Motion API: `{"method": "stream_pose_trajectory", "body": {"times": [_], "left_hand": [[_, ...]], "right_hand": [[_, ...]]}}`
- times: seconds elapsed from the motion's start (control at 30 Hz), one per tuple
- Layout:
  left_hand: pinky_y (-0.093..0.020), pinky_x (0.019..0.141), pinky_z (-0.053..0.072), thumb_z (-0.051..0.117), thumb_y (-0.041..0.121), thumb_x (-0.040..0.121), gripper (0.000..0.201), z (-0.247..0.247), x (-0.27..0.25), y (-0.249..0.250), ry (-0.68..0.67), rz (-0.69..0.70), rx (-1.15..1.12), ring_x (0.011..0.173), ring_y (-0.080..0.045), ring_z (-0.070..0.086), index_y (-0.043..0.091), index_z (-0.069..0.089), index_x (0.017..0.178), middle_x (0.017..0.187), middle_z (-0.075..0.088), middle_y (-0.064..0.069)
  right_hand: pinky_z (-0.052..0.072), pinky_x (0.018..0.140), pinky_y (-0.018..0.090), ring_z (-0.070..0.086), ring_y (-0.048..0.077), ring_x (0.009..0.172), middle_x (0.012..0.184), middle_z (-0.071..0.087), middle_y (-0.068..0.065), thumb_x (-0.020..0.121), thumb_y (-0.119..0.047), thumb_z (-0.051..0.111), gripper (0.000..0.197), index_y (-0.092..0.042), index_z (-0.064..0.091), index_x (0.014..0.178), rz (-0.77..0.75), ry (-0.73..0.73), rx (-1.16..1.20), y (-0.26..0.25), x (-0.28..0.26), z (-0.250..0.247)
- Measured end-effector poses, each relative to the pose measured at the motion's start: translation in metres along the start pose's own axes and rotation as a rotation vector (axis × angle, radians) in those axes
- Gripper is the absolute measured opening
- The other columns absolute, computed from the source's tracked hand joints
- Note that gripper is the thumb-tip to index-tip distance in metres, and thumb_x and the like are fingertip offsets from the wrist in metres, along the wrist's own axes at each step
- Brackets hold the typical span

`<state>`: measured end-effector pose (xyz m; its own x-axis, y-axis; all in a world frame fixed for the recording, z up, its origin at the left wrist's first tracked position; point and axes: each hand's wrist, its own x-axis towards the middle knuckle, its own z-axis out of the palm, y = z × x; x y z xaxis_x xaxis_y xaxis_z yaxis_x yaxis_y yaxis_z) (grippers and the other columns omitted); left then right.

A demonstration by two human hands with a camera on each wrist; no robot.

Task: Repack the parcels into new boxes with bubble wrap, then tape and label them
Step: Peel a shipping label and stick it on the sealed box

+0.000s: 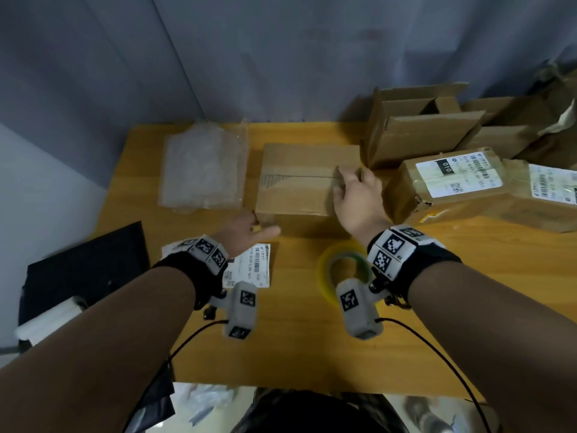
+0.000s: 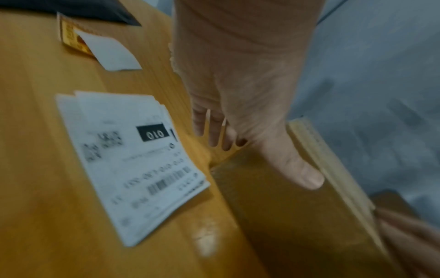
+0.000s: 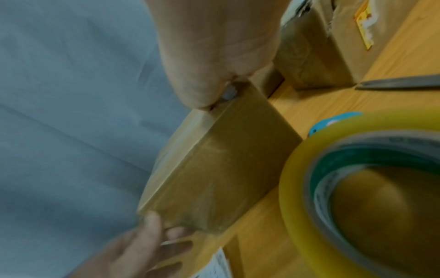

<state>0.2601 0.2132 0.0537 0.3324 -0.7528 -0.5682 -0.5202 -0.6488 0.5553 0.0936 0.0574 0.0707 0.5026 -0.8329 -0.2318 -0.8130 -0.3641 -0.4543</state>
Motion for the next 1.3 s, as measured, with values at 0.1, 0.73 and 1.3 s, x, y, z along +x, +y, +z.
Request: {"method": "stream_pose_trajectory", "body": {"times": [0.1,0.73,1.3], "left_hand": [[-0.037,0.105,0.037,0.063,0.036,0.088,0.063,0.009,0.0,-0.017,-0.022,0.007,0.238,0.129,-0.026,0.042,0.011,0.038,0.14,0.144,0.039,-0.01],[-0.037,0.095,0.028,0.041,0.035,0.098,0.027,0.02,0.004,-0.035,0.285,0.133,0.638,0.106,-0.023,0.052,0.02,0.062,0.105,0.105,0.063,-0.002],[-0.032,0.071,0.047,0.055,0.022,0.093,0.017,-0.01,-0.033,-0.034,0.381,0.163,0.454,0.082,-0.025,0.062,0.011,0.064,0.104,0.093,0.07,-0.009]], "right_hand": [[0.017,0.116,0.041,0.016,0.032,0.14,0.155,0.018,0.014,0.094,-0.019,0.047,0.045,-0.023,0.044,0.139,-0.157,0.094,-0.045,-0.006,-0.014,0.006],[0.032,0.054,0.014,0.045,0.003,0.062,0.077,0.059,-0.009,0.093,-0.005,0.043,0.027,-0.012,0.07,0.094,-0.311,-0.188,0.041,0.006,-0.039,0.032],[0.052,0.074,0.03,0.063,0.018,0.076,0.084,0.062,-0.002,0.095,-0.008,0.047,0.022,-0.015,0.068,0.092,-0.329,-0.279,0.124,-0.016,-0.048,0.009]]}}
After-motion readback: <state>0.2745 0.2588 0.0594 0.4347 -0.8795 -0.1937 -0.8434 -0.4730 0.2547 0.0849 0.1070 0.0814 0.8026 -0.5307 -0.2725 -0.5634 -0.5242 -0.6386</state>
